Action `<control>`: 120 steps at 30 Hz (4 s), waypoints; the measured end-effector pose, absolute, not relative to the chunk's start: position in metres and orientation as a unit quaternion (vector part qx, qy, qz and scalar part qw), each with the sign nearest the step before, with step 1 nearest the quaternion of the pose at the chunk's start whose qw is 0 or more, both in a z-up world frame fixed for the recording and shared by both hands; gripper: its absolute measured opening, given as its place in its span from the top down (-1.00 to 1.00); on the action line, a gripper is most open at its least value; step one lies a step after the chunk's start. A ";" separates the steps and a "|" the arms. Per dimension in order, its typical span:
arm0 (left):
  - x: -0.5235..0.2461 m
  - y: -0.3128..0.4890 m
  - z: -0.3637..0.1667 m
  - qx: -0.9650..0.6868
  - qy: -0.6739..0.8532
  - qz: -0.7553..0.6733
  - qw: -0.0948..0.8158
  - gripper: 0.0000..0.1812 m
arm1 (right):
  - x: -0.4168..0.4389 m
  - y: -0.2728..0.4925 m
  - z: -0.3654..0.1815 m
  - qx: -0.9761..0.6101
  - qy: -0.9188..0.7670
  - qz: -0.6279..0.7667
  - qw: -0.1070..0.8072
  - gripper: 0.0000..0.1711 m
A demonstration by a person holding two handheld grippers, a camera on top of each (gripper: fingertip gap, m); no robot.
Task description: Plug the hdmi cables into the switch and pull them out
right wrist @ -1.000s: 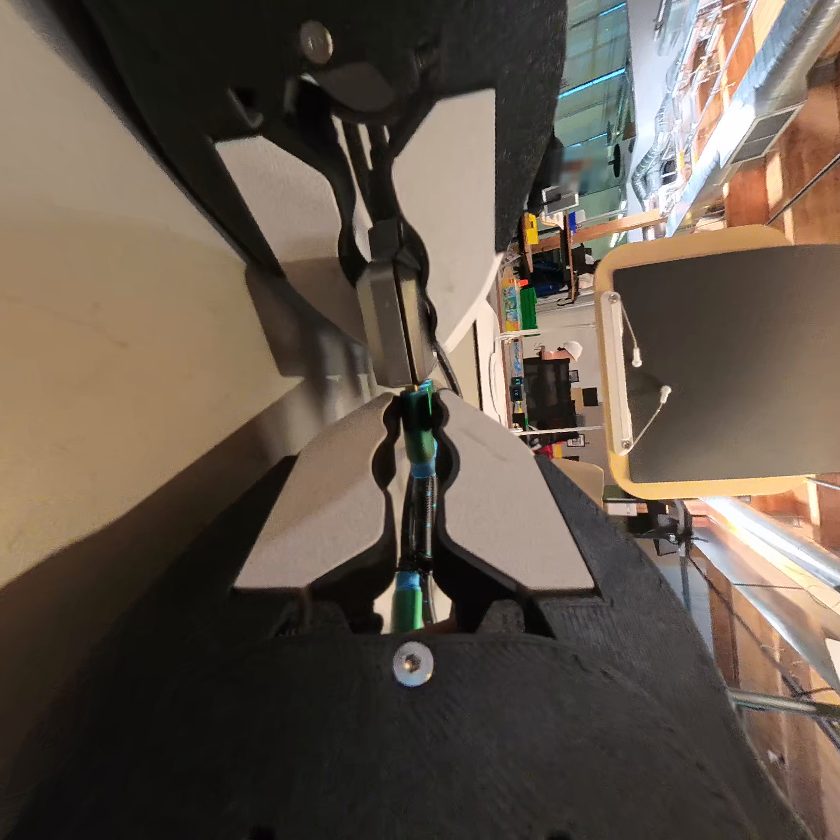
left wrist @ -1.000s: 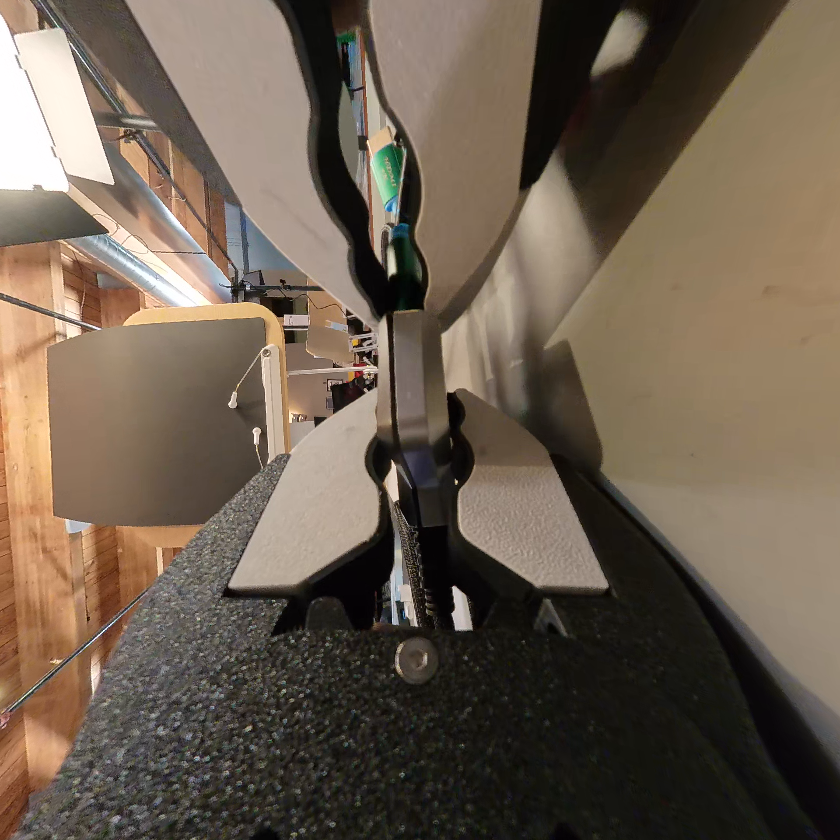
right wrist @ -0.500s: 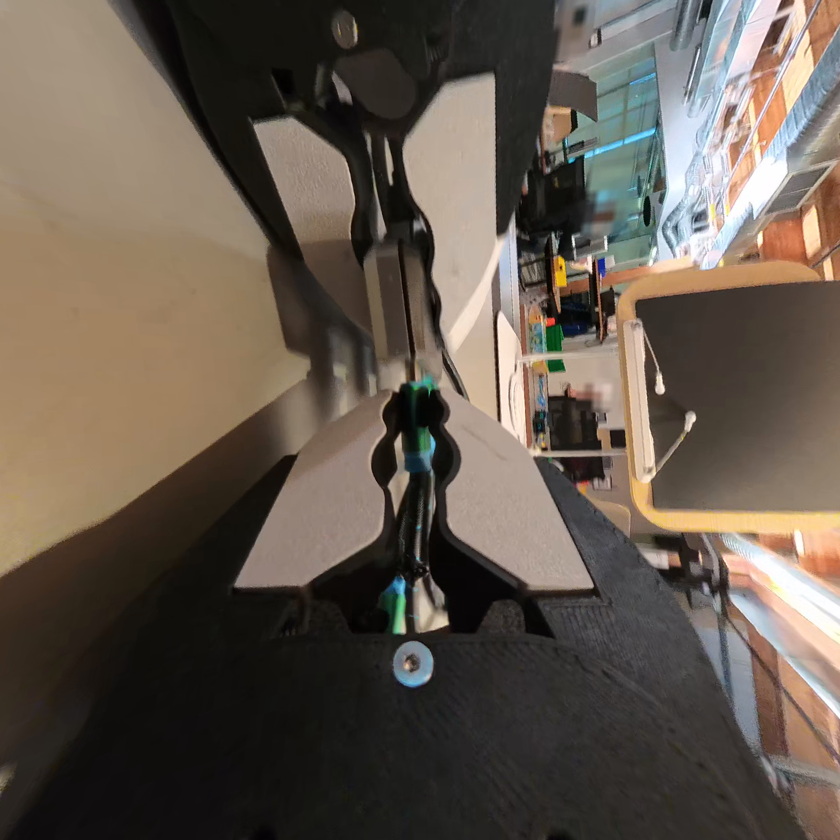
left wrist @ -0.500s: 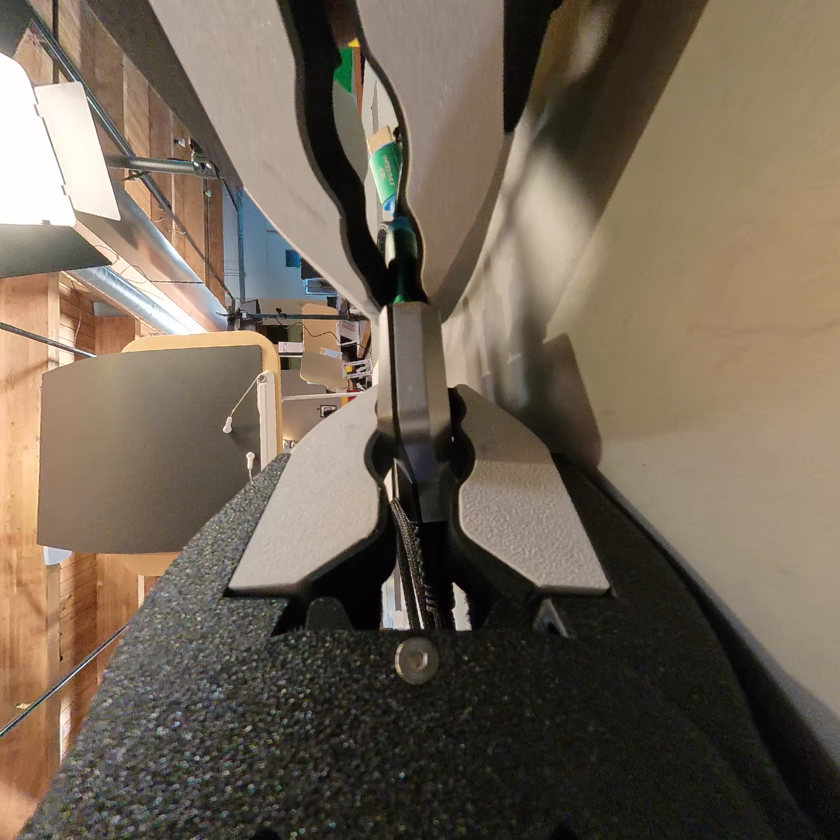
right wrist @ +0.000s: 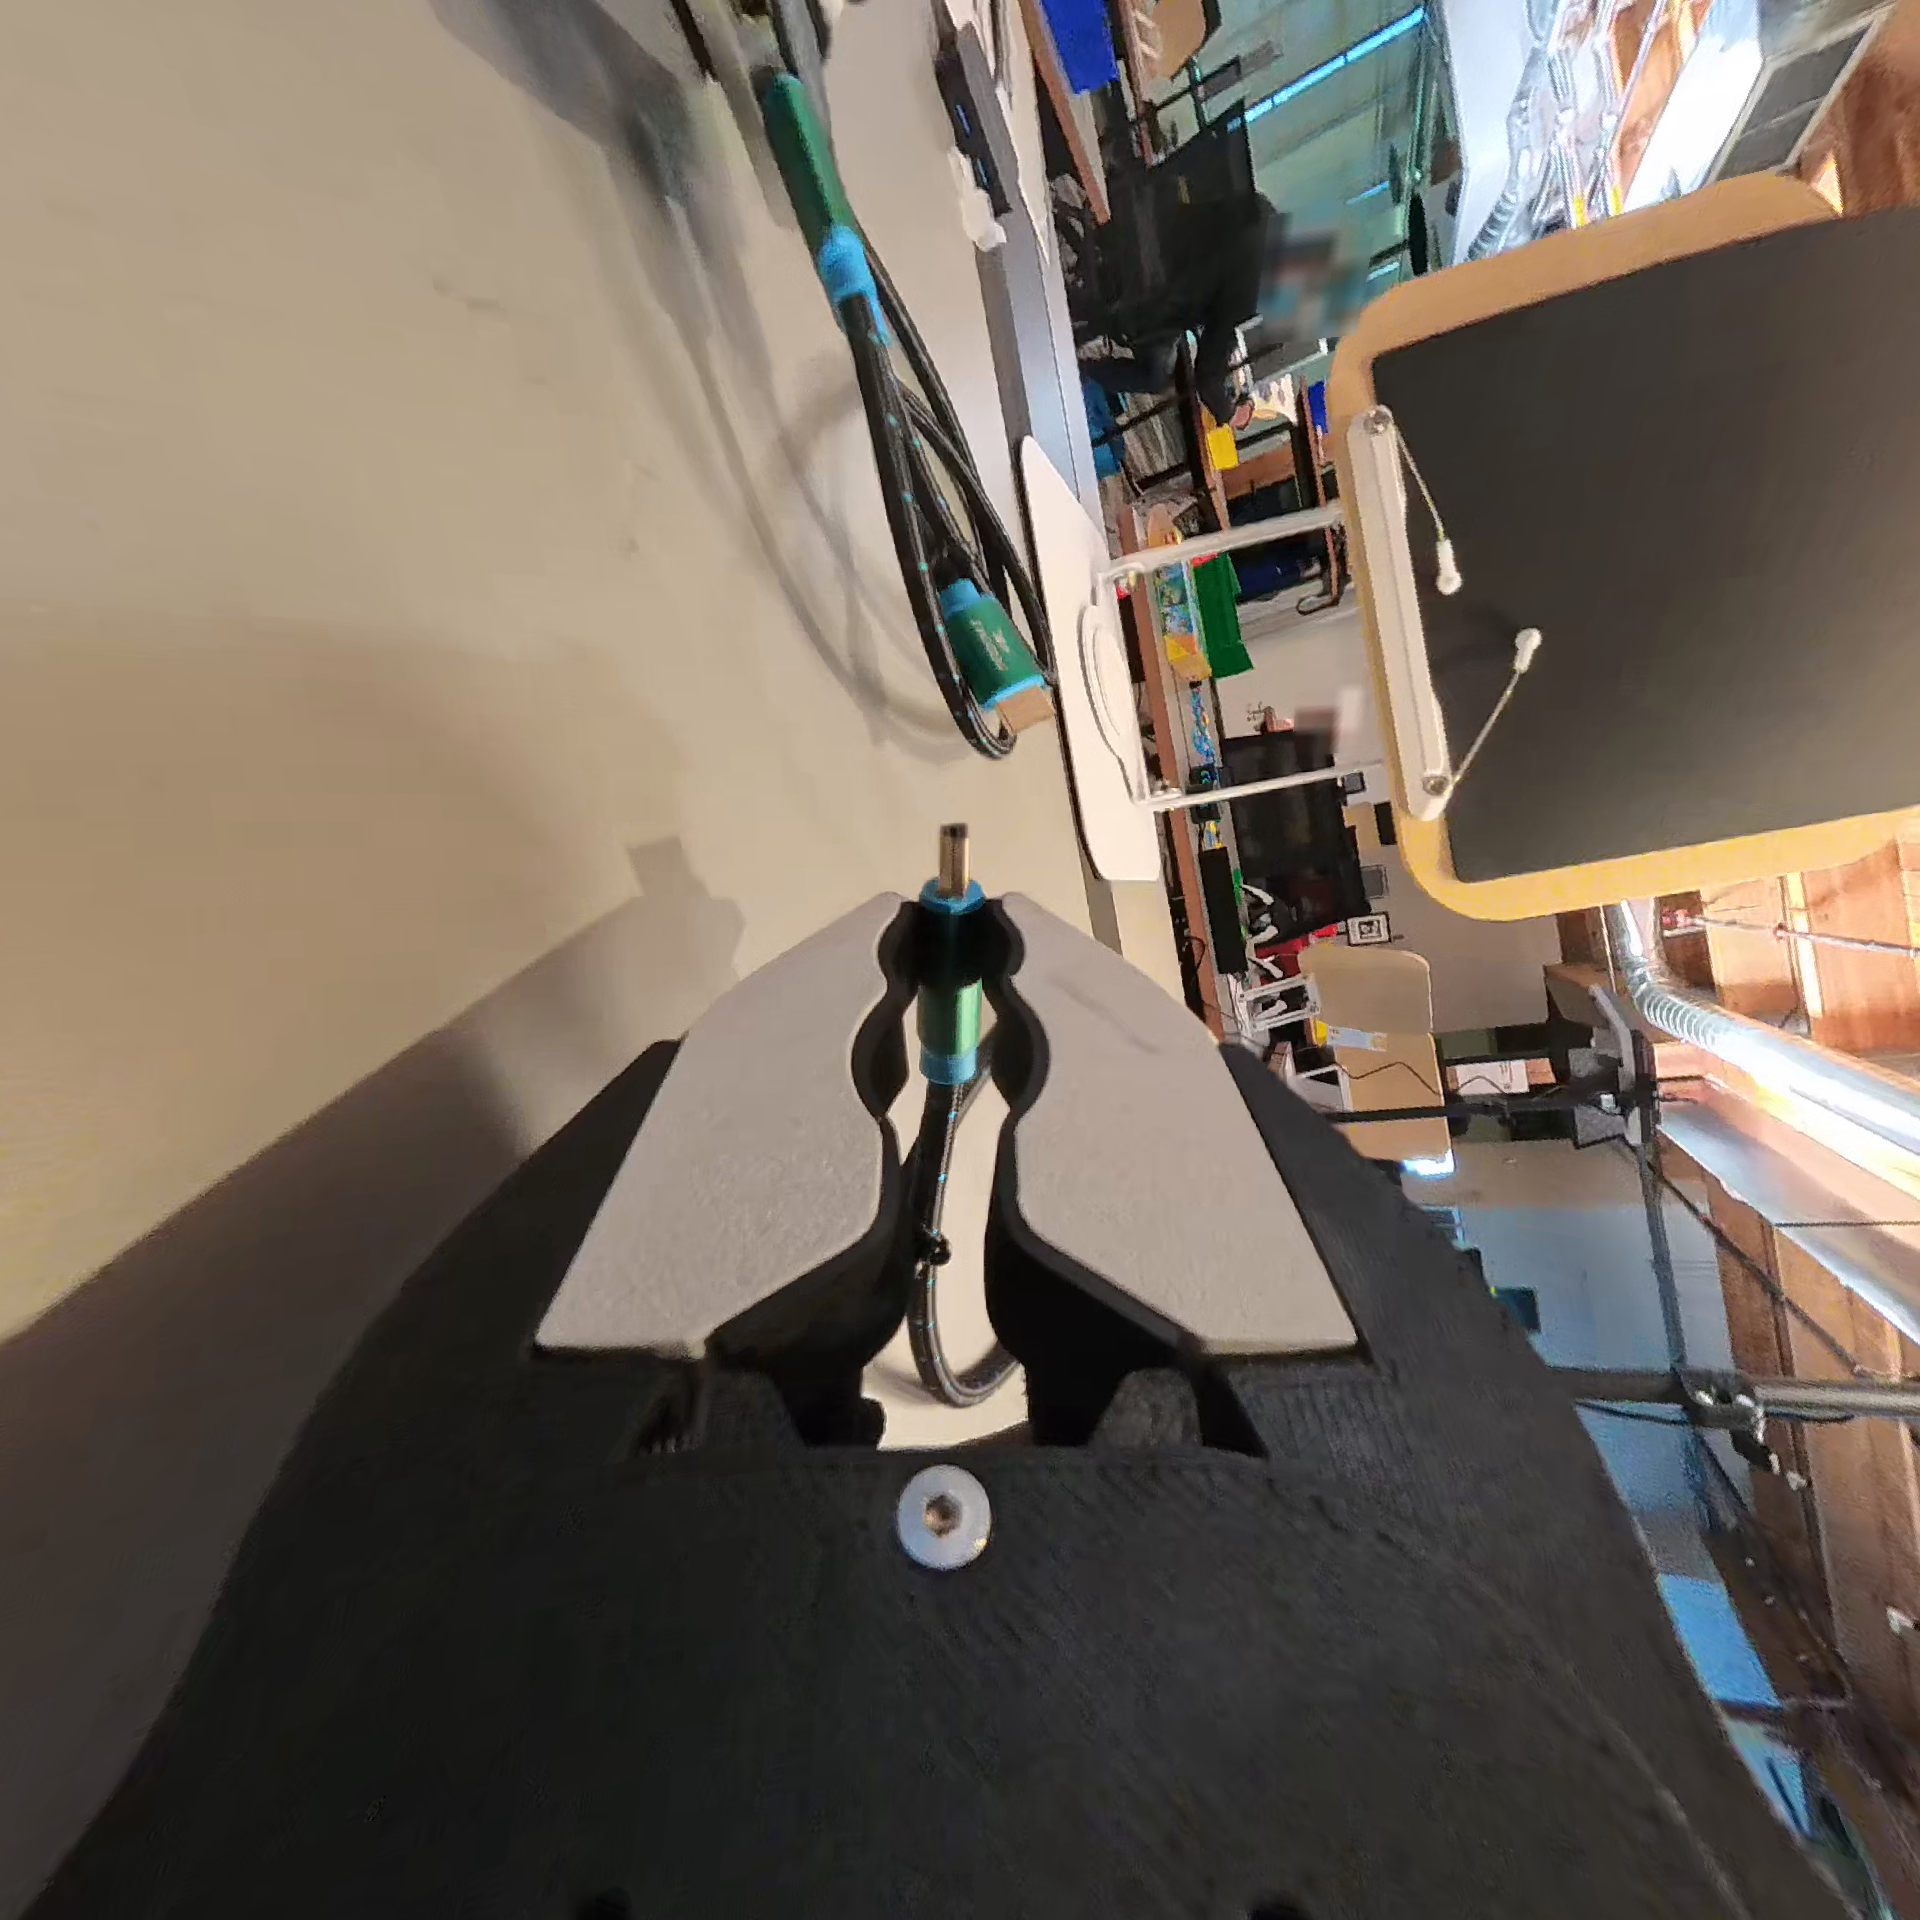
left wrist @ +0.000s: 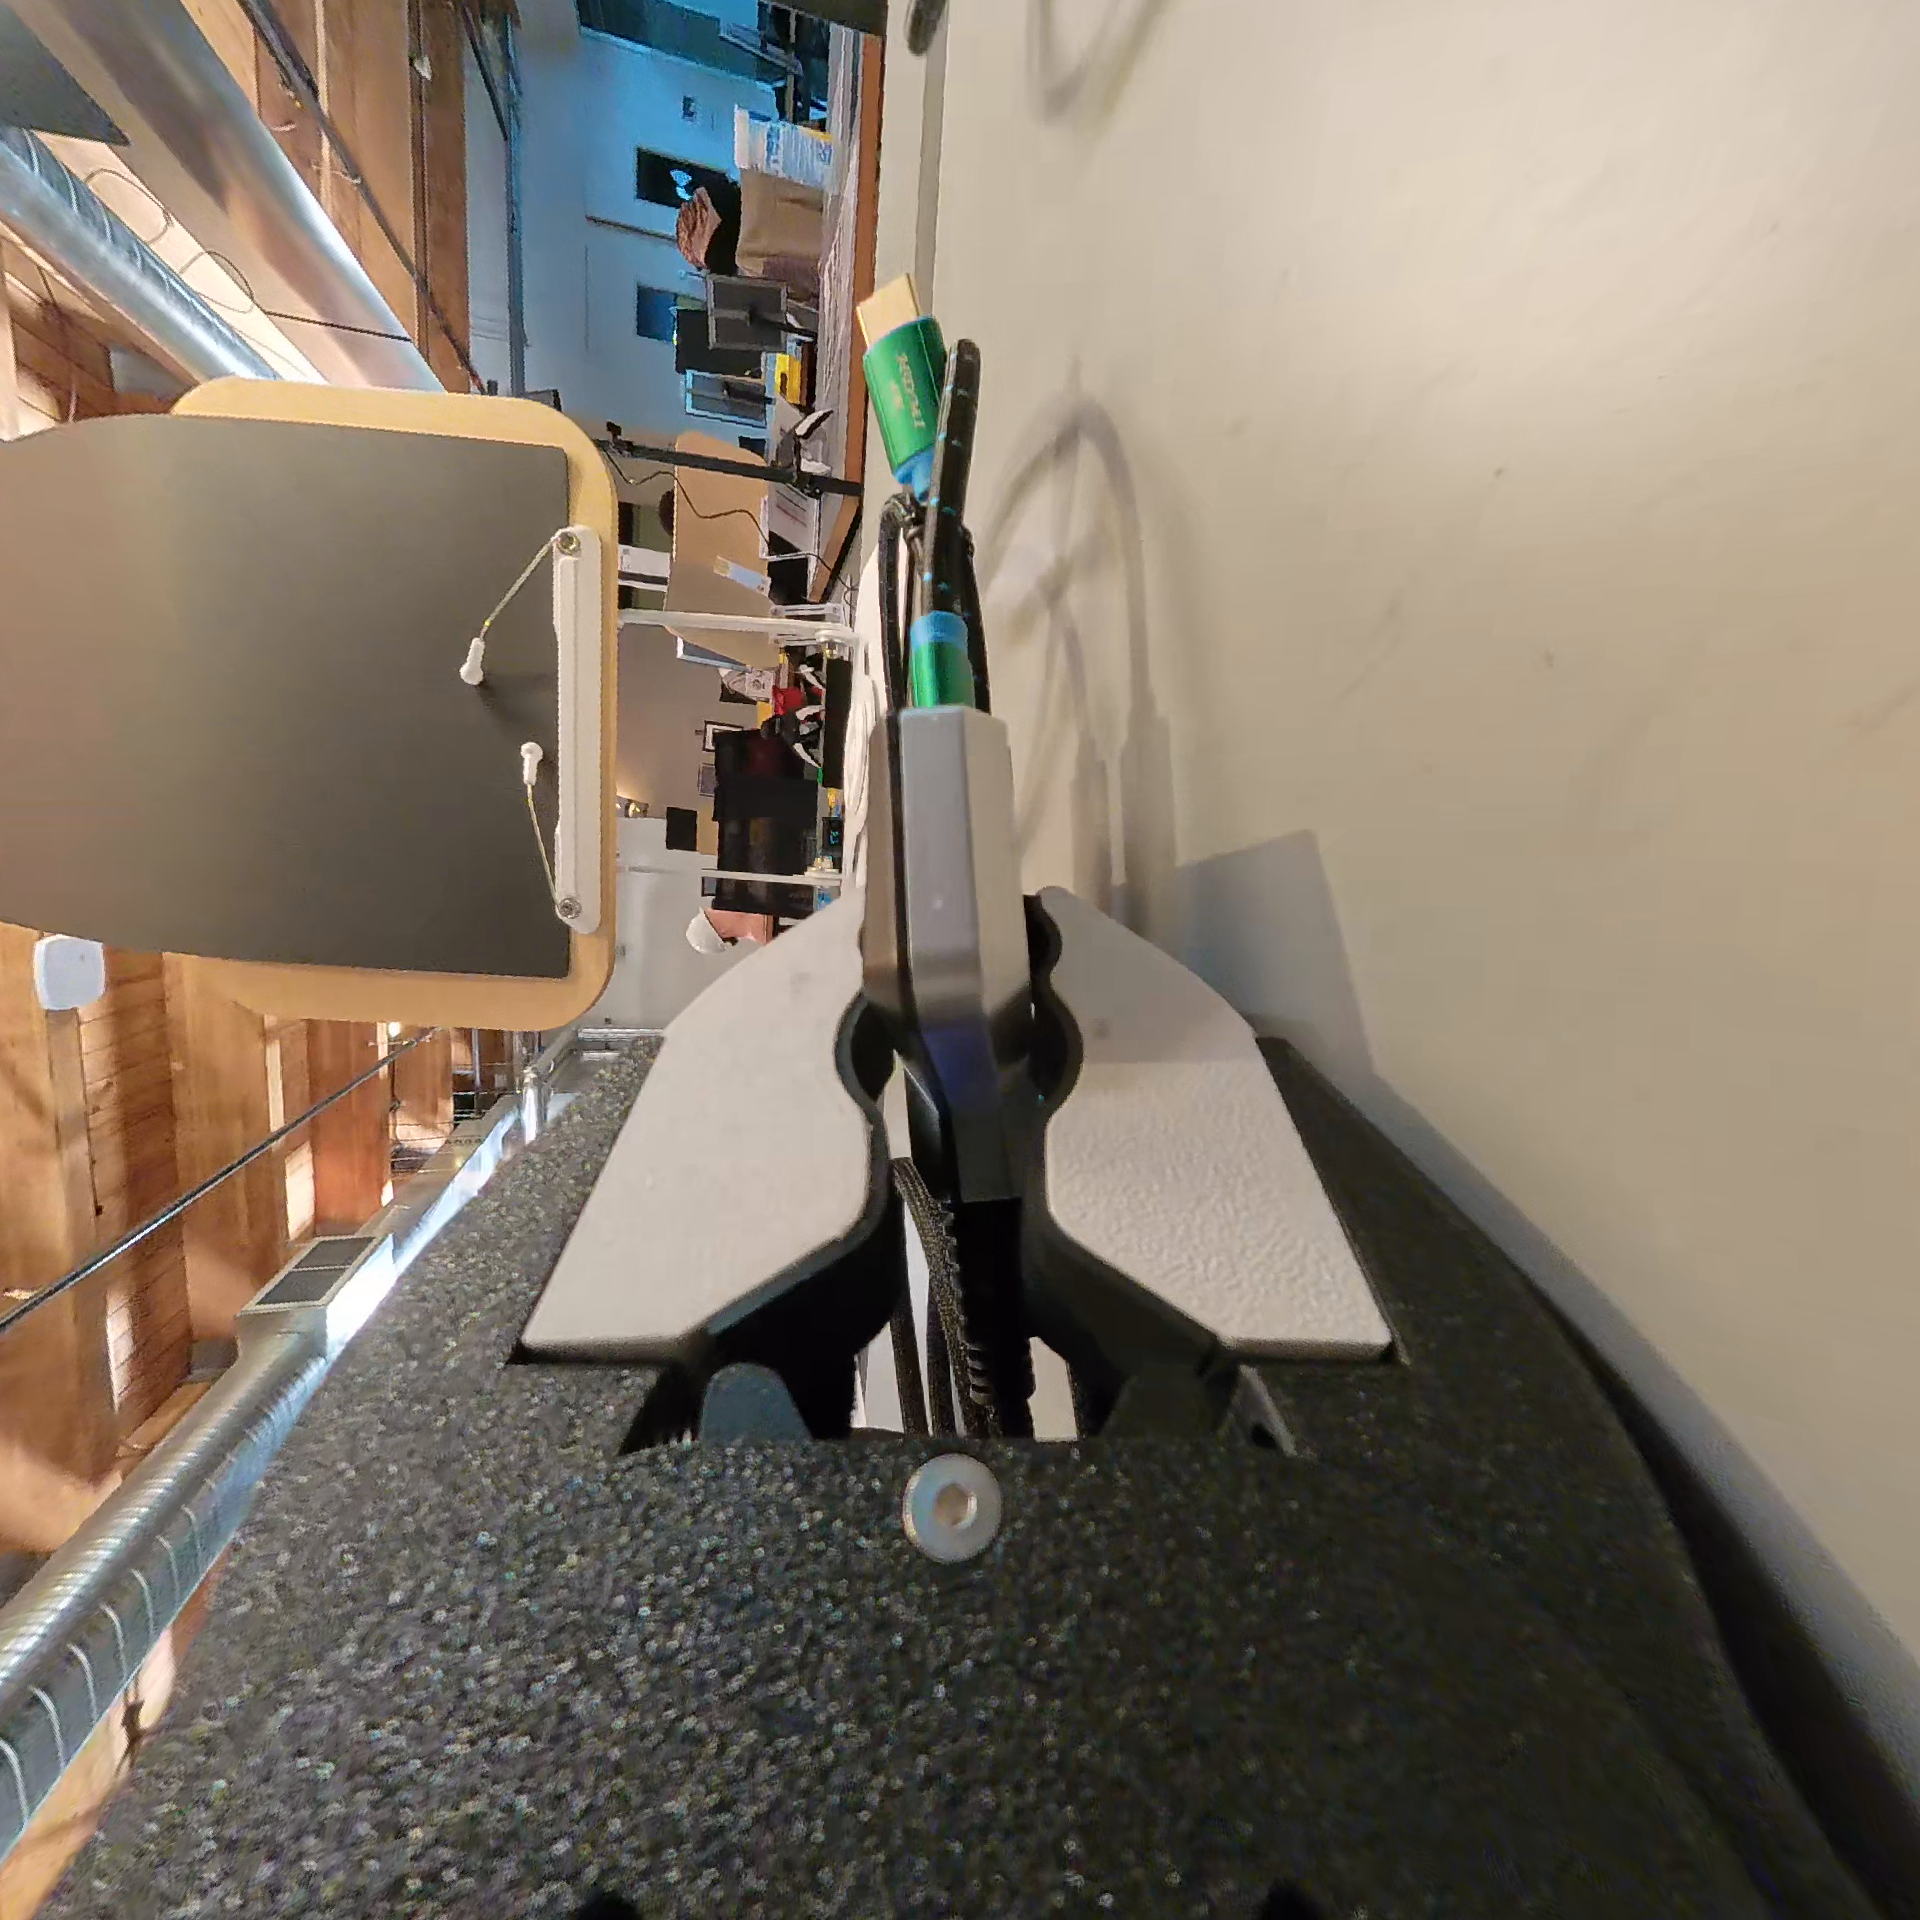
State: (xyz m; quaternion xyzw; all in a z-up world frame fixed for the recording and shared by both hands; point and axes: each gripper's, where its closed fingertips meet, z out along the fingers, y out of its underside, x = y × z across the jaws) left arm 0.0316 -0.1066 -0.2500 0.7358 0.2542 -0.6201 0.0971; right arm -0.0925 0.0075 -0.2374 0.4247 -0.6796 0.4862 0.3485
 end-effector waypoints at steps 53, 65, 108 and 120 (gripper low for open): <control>0.018 -0.034 -0.250 0.766 0.126 -0.626 0.073 0.75 | -0.020 0.022 -0.239 0.461 -0.704 0.426 0.332 0.61; 0.018 -0.022 -0.247 0.764 0.092 -0.638 0.026 0.75 | 0.013 -0.020 -0.253 0.490 -0.655 0.476 0.323 0.85; 0.067 -0.063 -0.184 0.669 0.234 -0.683 -0.180 0.75 | -0.180 0.064 -0.114 0.150 -0.700 0.569 0.405 0.86; 0.062 -0.071 -0.194 0.679 0.250 -0.673 -0.153 0.75 | -0.221 0.223 0.006 0.040 -0.648 0.628 0.429 0.86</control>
